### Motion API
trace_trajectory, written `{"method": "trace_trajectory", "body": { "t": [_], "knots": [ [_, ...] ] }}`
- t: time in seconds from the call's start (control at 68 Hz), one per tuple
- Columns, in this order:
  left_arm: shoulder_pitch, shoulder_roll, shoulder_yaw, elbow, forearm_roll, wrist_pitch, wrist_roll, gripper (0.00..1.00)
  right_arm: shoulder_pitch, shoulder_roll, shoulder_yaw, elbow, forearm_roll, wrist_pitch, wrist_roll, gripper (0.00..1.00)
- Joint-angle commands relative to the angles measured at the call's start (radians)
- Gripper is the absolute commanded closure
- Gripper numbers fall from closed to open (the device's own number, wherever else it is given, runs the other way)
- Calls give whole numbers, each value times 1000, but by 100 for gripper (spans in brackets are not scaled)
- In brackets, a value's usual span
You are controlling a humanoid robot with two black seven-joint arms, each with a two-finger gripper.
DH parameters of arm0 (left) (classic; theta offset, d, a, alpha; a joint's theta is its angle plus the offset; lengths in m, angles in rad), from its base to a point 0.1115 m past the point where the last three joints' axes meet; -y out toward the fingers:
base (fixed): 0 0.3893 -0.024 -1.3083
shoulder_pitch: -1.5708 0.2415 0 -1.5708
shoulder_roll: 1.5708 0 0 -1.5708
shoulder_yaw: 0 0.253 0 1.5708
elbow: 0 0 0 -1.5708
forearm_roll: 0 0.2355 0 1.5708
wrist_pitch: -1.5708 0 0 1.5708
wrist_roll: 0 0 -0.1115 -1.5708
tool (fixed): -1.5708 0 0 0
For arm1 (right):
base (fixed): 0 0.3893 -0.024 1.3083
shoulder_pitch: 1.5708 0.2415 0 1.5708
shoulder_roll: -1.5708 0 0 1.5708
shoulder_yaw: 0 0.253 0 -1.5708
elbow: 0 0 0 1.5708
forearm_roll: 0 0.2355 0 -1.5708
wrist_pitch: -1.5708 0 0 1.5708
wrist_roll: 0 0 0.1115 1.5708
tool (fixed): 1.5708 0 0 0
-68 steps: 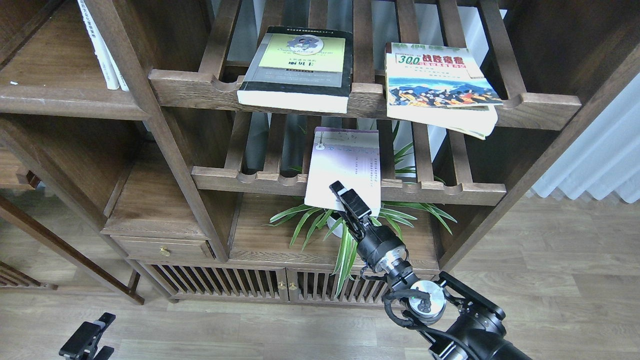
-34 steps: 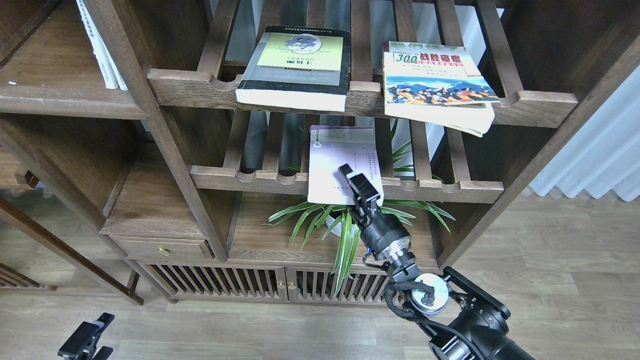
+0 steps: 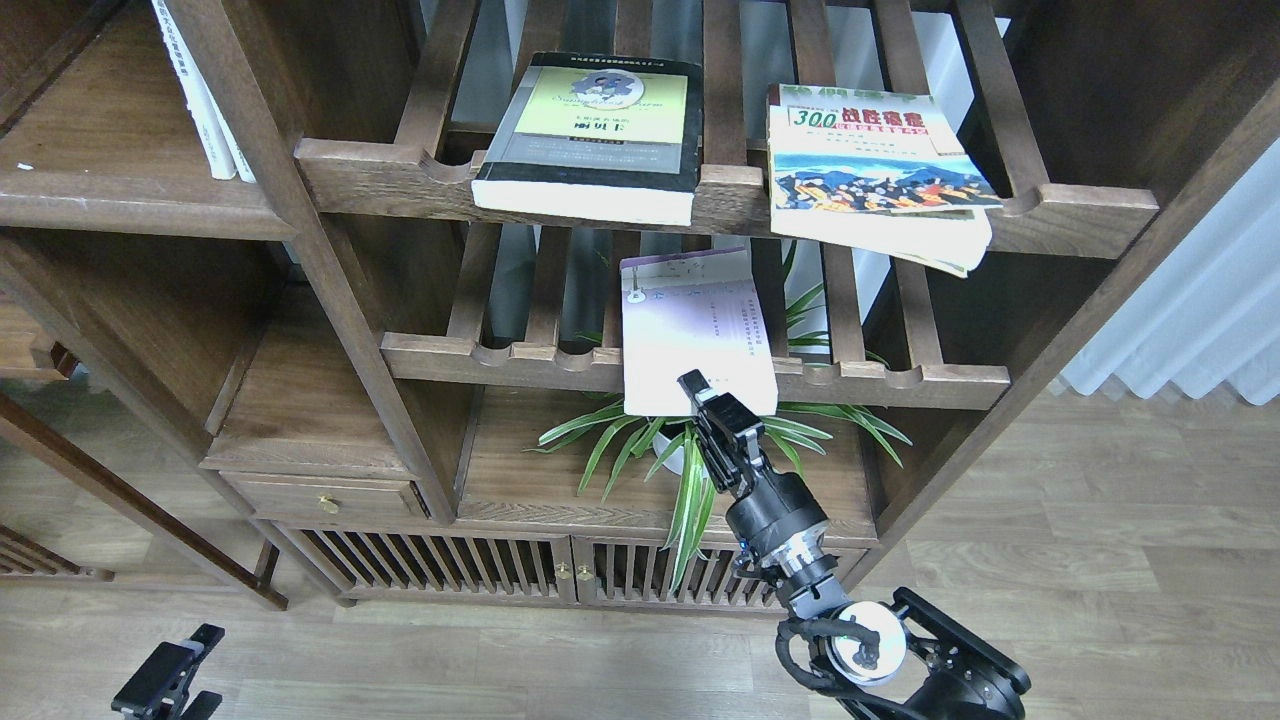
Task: Organize books on shelf
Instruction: 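Grasp the white booklet's lower edge with the right gripper and pull it off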
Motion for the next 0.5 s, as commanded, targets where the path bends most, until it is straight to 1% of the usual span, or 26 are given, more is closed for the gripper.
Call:
{"method": "trace_trajectory", "body": {
  "t": [0.0, 0.162, 0.309, 0.383, 0.486],
  "knots": [
    [10, 3, 1, -12, -5, 0, 10, 0, -55, 0, -4, 82, -1, -1, 0, 96],
    [7, 6, 18, 0, 2, 0, 11, 0, -154, 0, -18, 192, -4, -1, -3, 96],
    [4, 3, 27, 6, 9, 0, 13, 0, -249, 0, -18, 240, -4, -1, -21, 96],
    [-13, 0, 48, 5, 15, 0, 11, 0, -314, 0, -21, 273, -5, -1, -41, 95],
    [-30, 2, 55, 3, 14, 0, 10, 0, -351, 0, -43, 329, -5, -1, -45, 95]
  ]
}}
